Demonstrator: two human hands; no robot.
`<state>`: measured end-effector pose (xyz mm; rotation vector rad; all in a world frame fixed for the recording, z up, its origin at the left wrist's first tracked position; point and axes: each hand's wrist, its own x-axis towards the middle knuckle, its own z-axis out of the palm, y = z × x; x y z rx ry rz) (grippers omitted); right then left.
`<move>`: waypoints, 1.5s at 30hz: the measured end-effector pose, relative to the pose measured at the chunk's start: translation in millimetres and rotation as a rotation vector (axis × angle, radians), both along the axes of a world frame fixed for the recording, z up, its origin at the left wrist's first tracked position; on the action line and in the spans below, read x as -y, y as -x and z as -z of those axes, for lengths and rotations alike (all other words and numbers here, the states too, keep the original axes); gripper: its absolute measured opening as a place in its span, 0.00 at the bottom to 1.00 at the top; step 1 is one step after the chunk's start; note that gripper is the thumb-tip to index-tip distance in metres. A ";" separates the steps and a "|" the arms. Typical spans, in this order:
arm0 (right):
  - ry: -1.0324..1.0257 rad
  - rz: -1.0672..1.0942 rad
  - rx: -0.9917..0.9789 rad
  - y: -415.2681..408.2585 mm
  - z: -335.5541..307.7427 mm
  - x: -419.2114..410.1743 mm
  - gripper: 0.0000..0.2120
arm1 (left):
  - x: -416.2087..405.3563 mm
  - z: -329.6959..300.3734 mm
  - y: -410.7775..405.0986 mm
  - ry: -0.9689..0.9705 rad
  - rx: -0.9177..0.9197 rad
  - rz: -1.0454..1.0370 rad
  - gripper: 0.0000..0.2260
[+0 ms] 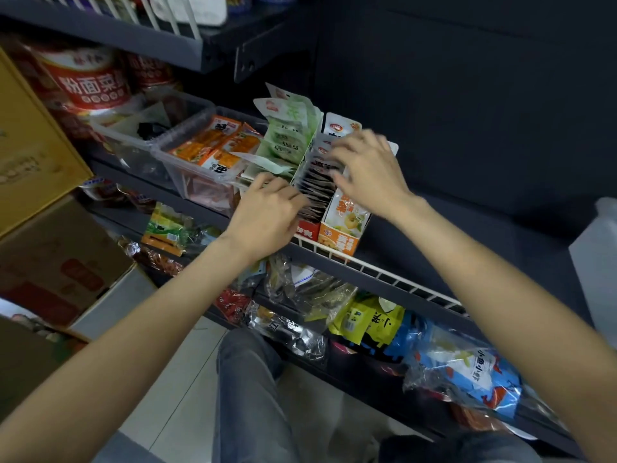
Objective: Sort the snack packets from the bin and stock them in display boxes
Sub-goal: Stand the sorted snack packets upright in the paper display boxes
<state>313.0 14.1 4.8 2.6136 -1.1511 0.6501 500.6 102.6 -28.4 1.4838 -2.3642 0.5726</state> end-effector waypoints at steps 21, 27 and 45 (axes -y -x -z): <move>-0.380 0.224 -0.063 -18.5 -19.7 84.2 0.16 | 68.6 -45.8 24.8 0.092 0.088 0.083 0.11; -0.390 0.197 -0.048 -15.7 -20.8 91.3 0.13 | 103.0 -59.1 38.4 -0.230 0.504 -0.049 0.24; -0.433 0.181 -0.032 -17.1 -21.4 102.9 0.13 | 123.0 -63.6 43.2 0.002 0.371 -0.096 0.17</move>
